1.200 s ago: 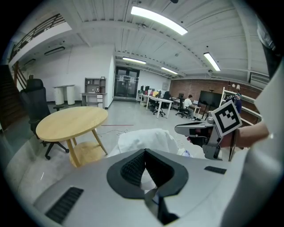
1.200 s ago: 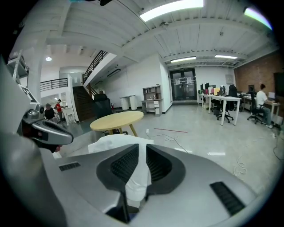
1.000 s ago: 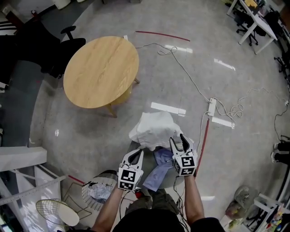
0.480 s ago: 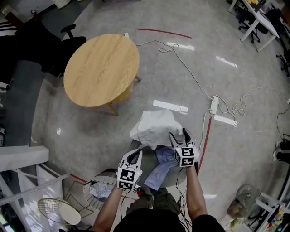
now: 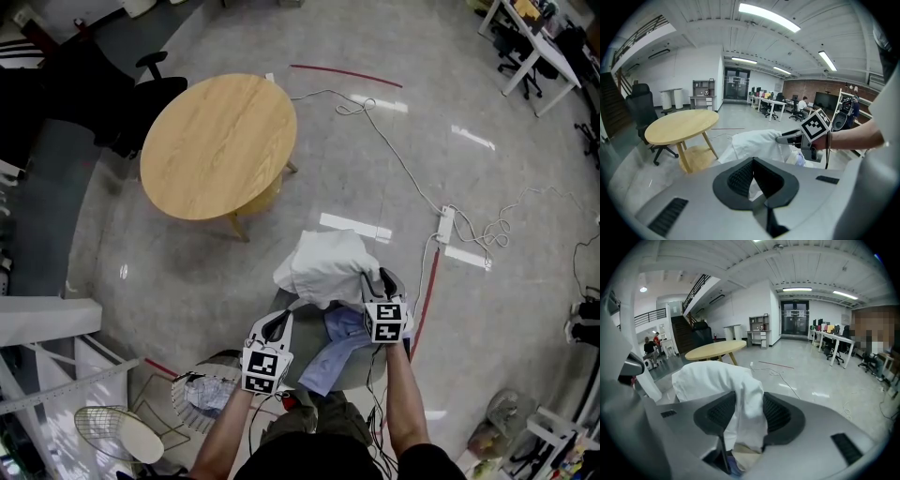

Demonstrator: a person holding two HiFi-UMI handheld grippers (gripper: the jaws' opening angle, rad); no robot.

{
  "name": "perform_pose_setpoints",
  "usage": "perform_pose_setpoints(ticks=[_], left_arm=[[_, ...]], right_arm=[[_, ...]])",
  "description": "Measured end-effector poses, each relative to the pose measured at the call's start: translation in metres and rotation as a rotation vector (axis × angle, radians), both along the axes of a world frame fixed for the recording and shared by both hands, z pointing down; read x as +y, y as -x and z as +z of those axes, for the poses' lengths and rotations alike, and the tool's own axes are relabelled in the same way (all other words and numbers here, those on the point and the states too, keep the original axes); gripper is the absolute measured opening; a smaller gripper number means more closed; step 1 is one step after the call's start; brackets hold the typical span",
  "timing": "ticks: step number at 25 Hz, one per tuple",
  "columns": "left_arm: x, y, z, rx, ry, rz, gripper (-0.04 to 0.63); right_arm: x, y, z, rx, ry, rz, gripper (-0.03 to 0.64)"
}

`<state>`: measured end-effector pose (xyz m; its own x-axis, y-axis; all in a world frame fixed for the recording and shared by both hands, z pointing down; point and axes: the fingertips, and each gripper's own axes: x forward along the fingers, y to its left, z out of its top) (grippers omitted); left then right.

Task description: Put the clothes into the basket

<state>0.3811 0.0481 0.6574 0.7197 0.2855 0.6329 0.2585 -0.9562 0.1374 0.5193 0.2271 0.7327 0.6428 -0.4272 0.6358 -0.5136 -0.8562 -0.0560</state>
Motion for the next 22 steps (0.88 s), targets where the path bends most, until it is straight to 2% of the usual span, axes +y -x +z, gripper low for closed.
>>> perform_pose_setpoints(ticks=[4, 7, 13, 22], left_arm=[[0.001, 0.003, -0.003, -0.004, 0.009, -0.009, 0.008], [0.004, 0.004, -0.004, 0.002, 0.004, -0.008, 0.008], [0.011, 0.01, -0.015, 0.018, -0.001, -0.008, 0.008], [-0.001, 0.028, -0.03, 0.055, -0.024, -0.067, 0.008]], right_arm=[[0.003, 0.001, -0.007, 0.039, 0.042, -0.016, 0.123], [0.004, 0.005, -0.009, 0.039, 0.018, -0.021, 0.036], [0.004, 0.012, -0.016, -0.017, -0.096, 0.022, 0.032], [-0.004, 0.02, -0.042, 0.031, -0.147, -0.013, 0.032]])
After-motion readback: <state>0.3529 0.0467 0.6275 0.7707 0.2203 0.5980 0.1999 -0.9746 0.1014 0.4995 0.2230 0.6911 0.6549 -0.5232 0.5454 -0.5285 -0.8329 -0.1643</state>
